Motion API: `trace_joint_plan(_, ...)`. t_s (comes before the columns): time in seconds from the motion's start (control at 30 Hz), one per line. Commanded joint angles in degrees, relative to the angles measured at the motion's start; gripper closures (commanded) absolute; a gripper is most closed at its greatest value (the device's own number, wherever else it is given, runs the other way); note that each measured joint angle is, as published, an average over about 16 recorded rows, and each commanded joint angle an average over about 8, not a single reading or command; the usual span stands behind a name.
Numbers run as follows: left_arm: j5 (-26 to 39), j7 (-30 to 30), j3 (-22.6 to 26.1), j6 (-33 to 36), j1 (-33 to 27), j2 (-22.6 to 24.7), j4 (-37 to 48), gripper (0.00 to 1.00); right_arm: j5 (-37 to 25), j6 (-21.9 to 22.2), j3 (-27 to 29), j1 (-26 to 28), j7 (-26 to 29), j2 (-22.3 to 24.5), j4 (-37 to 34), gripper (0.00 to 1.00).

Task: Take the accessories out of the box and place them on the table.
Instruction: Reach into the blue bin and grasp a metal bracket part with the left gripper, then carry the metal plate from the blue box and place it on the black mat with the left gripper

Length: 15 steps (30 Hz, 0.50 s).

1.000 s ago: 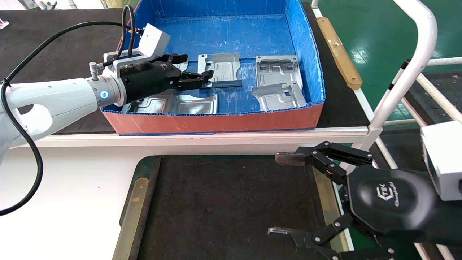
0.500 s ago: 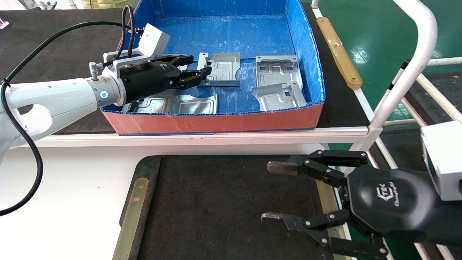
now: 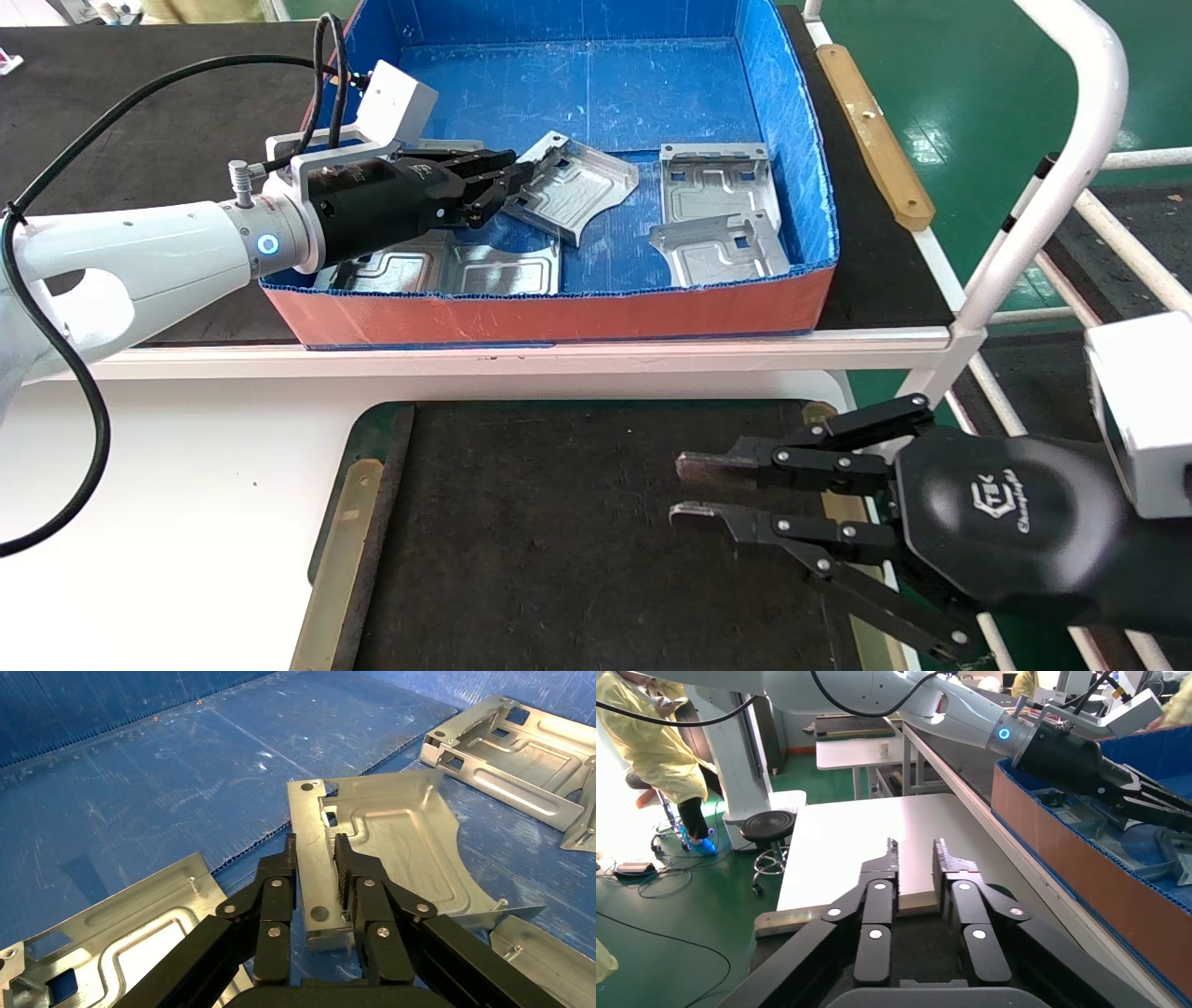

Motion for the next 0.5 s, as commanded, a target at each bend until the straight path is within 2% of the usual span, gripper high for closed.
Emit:
trace_joint_plan(0.03,0.0,0.0,0.0,0.0,0.0,0.0,0.0,1.0,0.0,0.0,0.0,0.0,0.0,0.0,0.0,1.0)
trace_joint_plan(0.3,-0.5,0.1,-0.3,0.1,-0.3,-0.1,-0.5,1.0,0.0,0.0,0.0,0.0,0.0,0.0,0.0,0.99)
trace_joint_plan(0.5,-2.1,0.5,-1.4,2.0,-1.2,-0.9,-2.6,1.0,0.0,0.0,0.0,0.0,0.0,0.0,0.0,0.24)
